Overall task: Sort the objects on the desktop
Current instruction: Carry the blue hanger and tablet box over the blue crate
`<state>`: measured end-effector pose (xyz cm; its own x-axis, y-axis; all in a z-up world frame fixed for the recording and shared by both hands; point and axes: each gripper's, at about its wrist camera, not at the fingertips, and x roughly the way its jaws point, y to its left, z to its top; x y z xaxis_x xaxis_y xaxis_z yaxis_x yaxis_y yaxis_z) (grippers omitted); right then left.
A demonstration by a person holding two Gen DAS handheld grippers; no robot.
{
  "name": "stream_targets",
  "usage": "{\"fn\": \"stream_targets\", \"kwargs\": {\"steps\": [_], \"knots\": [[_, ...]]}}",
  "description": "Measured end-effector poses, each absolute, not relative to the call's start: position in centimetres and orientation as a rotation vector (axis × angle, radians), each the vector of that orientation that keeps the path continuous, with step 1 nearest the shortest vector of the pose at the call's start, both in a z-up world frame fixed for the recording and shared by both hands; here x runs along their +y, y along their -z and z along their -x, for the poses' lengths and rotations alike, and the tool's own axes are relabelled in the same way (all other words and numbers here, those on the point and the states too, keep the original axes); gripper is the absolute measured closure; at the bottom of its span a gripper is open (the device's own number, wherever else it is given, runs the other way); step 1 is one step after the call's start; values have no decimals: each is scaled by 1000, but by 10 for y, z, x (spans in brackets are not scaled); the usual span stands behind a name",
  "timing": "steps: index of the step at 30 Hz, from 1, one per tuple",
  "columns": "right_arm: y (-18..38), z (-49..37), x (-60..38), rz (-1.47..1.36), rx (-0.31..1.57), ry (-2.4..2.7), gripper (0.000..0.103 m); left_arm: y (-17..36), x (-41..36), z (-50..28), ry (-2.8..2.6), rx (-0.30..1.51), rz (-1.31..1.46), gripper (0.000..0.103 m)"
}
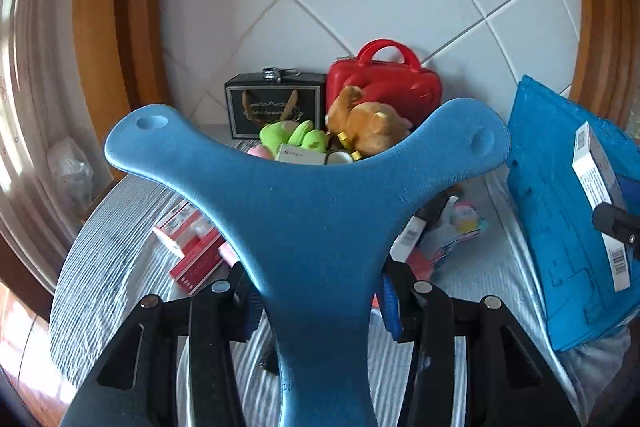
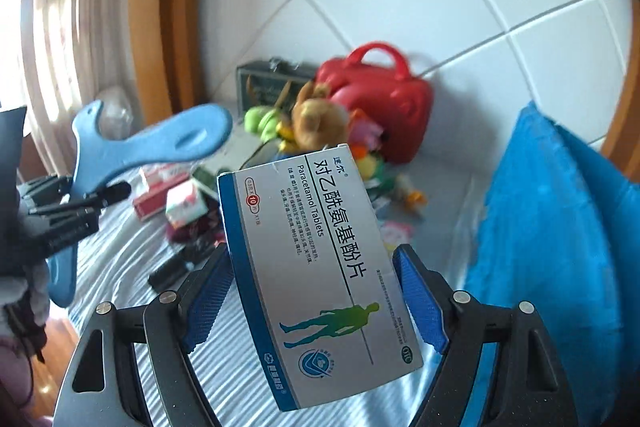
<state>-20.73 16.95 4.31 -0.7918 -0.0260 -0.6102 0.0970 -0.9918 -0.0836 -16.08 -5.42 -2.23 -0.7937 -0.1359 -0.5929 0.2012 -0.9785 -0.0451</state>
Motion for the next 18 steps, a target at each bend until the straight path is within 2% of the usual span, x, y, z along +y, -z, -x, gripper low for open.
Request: {"fn": "stream_targets", "kwargs": {"steps": [8,18], "knots": [[-104,163,229,-796,96,3108,23,-29,24,180,3015,97,-804,57],[-137,108,324,-707,18,3345,22,-82,148,206,3222,-7,-709,57]]}}
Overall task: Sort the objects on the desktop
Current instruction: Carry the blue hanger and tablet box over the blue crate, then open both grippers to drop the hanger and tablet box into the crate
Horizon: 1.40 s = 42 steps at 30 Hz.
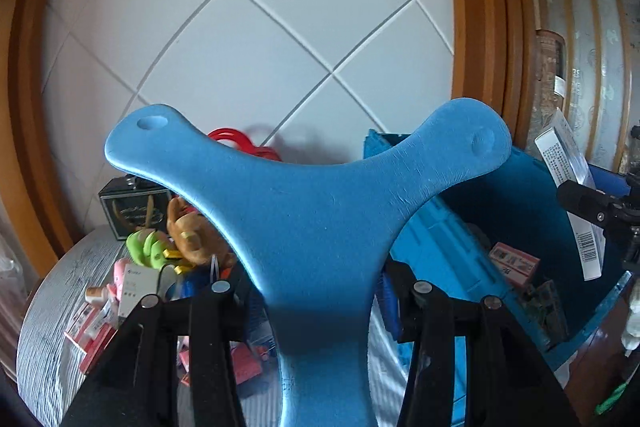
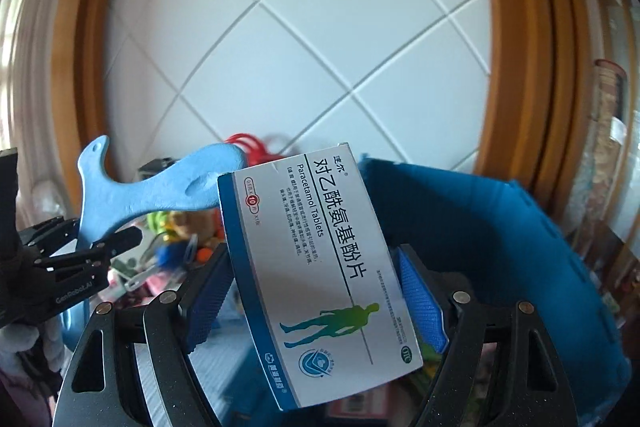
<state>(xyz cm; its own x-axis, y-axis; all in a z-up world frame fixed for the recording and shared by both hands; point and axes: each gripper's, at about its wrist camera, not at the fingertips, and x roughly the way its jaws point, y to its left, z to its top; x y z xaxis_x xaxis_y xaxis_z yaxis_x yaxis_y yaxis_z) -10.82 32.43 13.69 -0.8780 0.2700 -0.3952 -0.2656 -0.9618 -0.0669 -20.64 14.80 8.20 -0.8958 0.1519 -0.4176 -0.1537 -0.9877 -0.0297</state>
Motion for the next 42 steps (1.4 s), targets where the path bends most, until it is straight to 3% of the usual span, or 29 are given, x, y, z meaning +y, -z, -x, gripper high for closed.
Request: {"fn": "stream_targets", "kwargs": {"steps": [12,20,27,34,35,36,37,42], "knots": [[-124,67,447,640,54,-2602,22,-117,307,224,-2777,146,577,57],[-112,64,505,814,107,-2512,22,-121,386,273,-2706,236,741,57],[-98,104,546,1137,99,-2453,23,-81,433,348,-2547,246,1119,57],[-41,148,569,1548,80,-2292,28,-5,451,383,-2380,317,1465,57],[-37,150,570,1569,63,-2279,29,7,453,386,-2345,317,1527,57],[-34,152,571,1583,52,-2256,60,17,454,389,-2324,326,1587,57],[-29,154,574,1620,75,-2233,73,25,457,390,-2309,347,1619,57],[-16,156,582,1694,98,-2203,73,38,460,388,-2277,379,1675,57]]}}
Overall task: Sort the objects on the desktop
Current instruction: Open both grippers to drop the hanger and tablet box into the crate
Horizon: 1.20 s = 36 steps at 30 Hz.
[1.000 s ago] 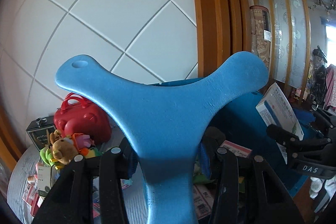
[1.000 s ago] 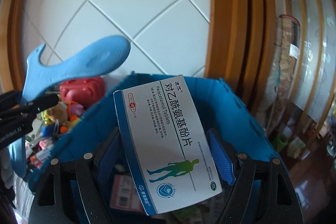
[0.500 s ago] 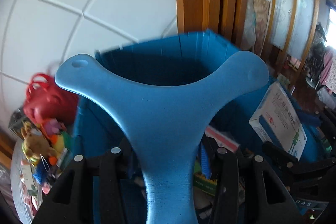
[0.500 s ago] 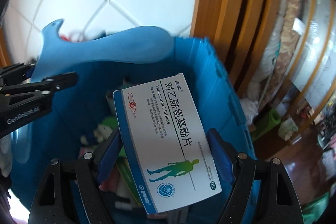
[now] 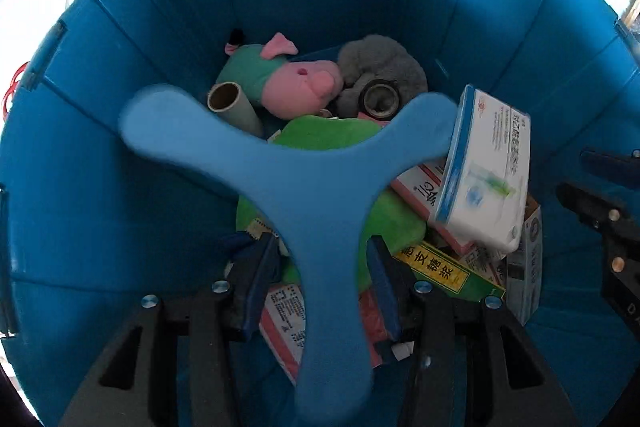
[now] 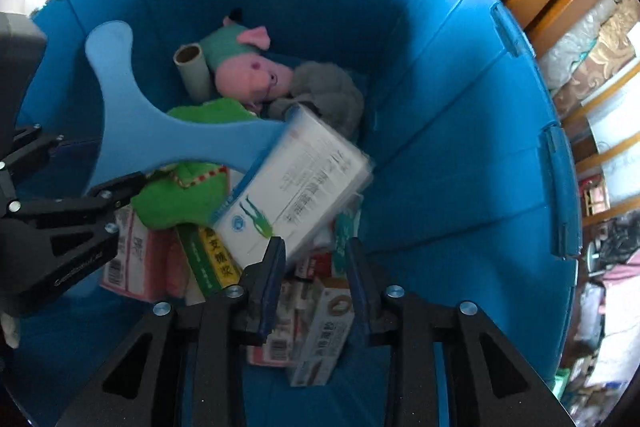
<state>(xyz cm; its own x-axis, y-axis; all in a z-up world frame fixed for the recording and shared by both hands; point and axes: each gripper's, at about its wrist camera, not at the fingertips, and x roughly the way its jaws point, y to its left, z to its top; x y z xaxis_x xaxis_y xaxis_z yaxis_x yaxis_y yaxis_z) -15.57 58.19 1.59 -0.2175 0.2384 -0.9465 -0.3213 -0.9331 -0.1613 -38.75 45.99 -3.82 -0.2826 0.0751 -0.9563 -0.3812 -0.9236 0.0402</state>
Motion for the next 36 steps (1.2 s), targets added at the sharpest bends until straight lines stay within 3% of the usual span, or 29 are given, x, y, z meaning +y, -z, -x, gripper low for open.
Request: {"fn": "stream_targets", "kwargs": {"steps": [11,19,22,25,29,36], "knots": [[-20,161,581,1721,100,-2198,69,19,455,383,-2308,319,1587,57],[-65,138,558,1559,5,-2281,19,-38,439,346,-2424,245,1333,57],[-84,122,545,1455,-31,-2327,11,-57,428,322,-2486,211,1217,57],[-96,106,532,1356,-23,-2388,2,-71,413,297,-2543,163,1108,41],[-106,86,516,1204,17,-2440,2,-91,394,261,-2637,119,920,24],[-120,38,491,832,173,-2460,0,-102,367,213,-2808,96,722,4]]}}
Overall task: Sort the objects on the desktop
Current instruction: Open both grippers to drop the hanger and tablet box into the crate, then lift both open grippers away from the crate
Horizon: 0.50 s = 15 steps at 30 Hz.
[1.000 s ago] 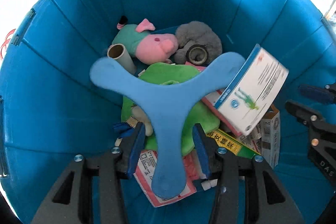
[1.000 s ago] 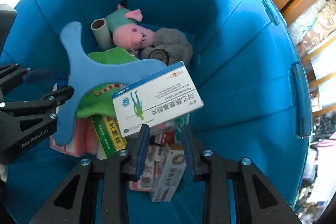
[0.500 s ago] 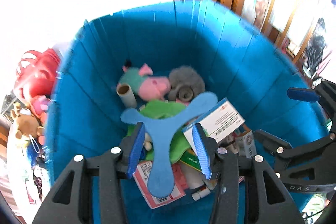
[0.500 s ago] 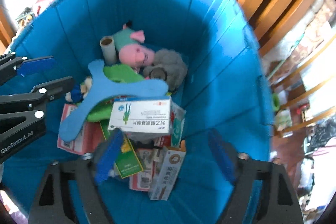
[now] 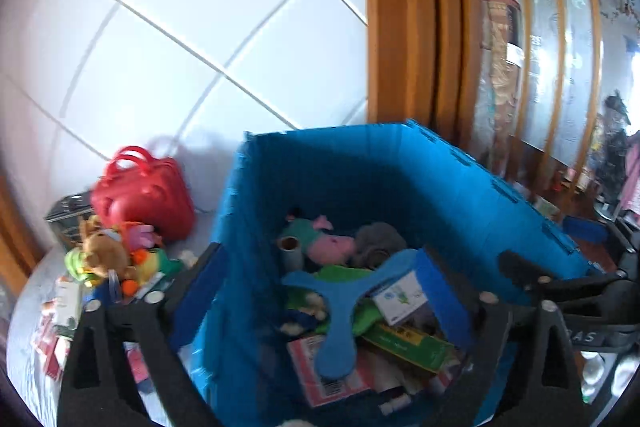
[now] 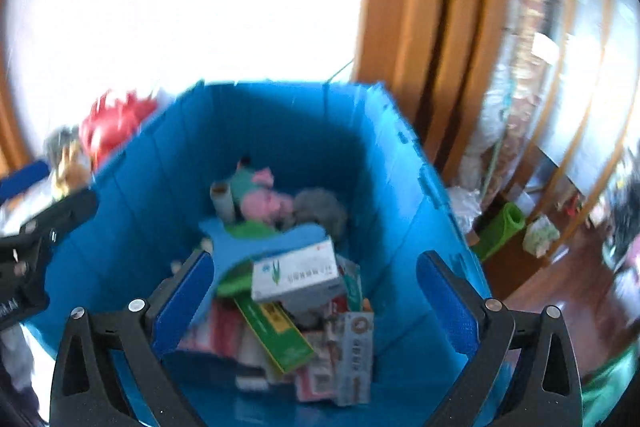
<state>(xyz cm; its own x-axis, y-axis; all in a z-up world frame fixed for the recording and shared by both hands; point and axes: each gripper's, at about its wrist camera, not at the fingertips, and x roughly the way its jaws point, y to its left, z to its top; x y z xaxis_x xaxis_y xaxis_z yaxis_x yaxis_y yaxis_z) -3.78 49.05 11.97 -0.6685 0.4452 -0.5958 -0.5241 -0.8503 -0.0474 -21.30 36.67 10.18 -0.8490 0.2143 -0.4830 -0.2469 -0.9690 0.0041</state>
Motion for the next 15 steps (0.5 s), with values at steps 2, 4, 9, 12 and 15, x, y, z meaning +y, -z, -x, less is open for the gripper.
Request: {"fn": "stream_targets", "kwargs": {"steps": [2,4,9,12,15], "knots": [[-116,34,481,826,176,-2469,0,-100,363,206,-2804,83,717,2],[-112,34,475,854,189,-2470,0,-97,360,203,-2800,84,730,2],[-109,29,471,855,200,-2434,0,-92,355,193,-2813,85,770,2],[-109,24,469,838,194,-2432,0,-89,353,189,-2801,73,785,2],[-109,20,469,833,203,-2440,0,-87,351,186,-2809,77,790,2]]}}
